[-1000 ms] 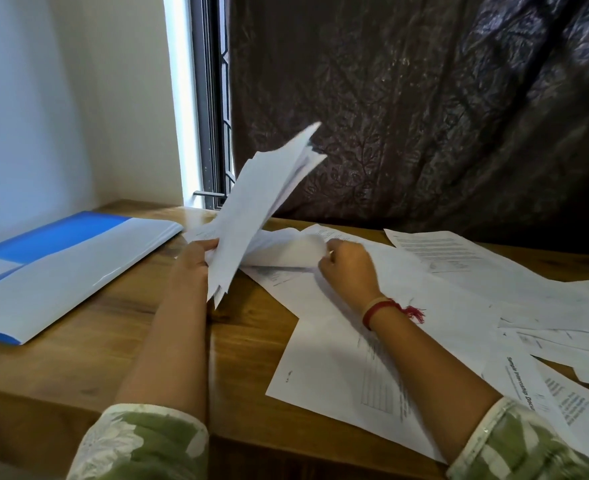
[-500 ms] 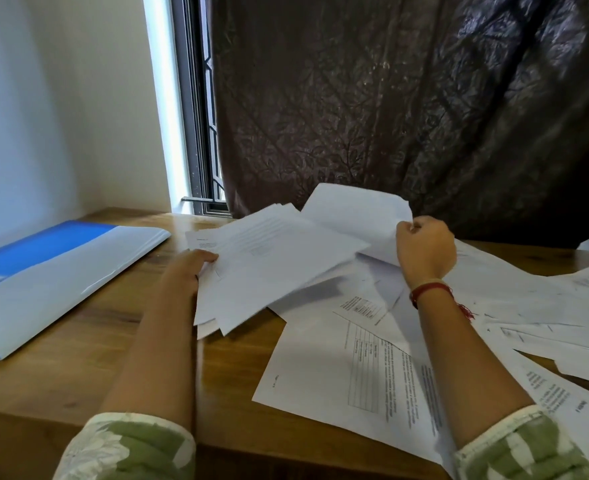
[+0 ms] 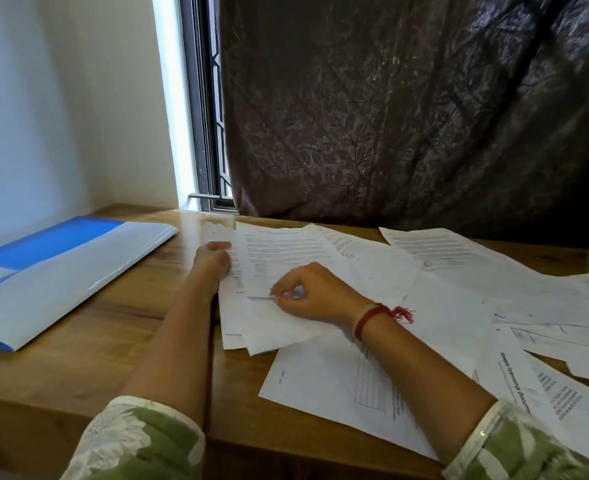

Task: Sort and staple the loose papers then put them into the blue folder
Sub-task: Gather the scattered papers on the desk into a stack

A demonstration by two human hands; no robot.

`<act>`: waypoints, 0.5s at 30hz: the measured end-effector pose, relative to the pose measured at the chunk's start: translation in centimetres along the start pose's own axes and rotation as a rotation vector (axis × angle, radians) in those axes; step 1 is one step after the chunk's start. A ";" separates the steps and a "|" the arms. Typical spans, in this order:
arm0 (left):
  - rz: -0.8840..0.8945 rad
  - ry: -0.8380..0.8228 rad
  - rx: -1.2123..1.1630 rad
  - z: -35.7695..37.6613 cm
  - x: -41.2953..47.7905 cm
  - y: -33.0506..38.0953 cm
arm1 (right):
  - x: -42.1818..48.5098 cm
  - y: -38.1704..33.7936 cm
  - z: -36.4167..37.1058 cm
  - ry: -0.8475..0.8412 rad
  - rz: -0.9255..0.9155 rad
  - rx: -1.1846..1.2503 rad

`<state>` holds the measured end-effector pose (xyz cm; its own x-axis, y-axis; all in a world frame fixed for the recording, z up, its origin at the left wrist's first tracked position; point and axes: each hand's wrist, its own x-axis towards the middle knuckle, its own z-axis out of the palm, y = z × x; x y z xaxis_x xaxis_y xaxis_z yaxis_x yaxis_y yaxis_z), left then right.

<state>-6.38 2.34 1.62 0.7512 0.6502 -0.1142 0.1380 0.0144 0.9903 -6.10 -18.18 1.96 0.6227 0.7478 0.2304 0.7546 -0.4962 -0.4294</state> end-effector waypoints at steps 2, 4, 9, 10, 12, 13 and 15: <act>-0.013 0.011 -0.060 -0.1 -0.1 0.0 | -0.1 -0.2 0.0 -0.049 0.047 0.096; 0.016 -0.029 -0.058 -0.2 0.1 -0.3 | -0.2 -0.2 -0.2 -0.061 0.071 0.161; 0.073 -0.075 0.056 0.0 0.1 -1.0 | -0.5 -0.7 -0.3 -0.102 0.091 0.286; 0.084 -0.052 0.058 0.0 0.0 -1.0 | -0.4 -0.7 -0.3 -0.118 0.092 0.318; 0.098 -0.011 -0.033 -0.2 0.4 -1.1 | 0.0 -0.4 -0.6 -0.095 0.048 0.417; 0.083 0.005 -0.135 -0.4 0.5 -1.0 | 0.3 -0.1 -0.9 -0.005 0.030 0.493; 0.030 0.068 -0.328 -1.2 1.2 -0.9 | 0.8 0.7 -2.0 0.314 0.067 0.658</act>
<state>-6.37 4.09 0.67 0.7057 0.7028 -0.0904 -0.1068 0.2316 0.9669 -4.66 -18.85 3.61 0.7676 0.5143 0.3825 0.4940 -0.0945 -0.8643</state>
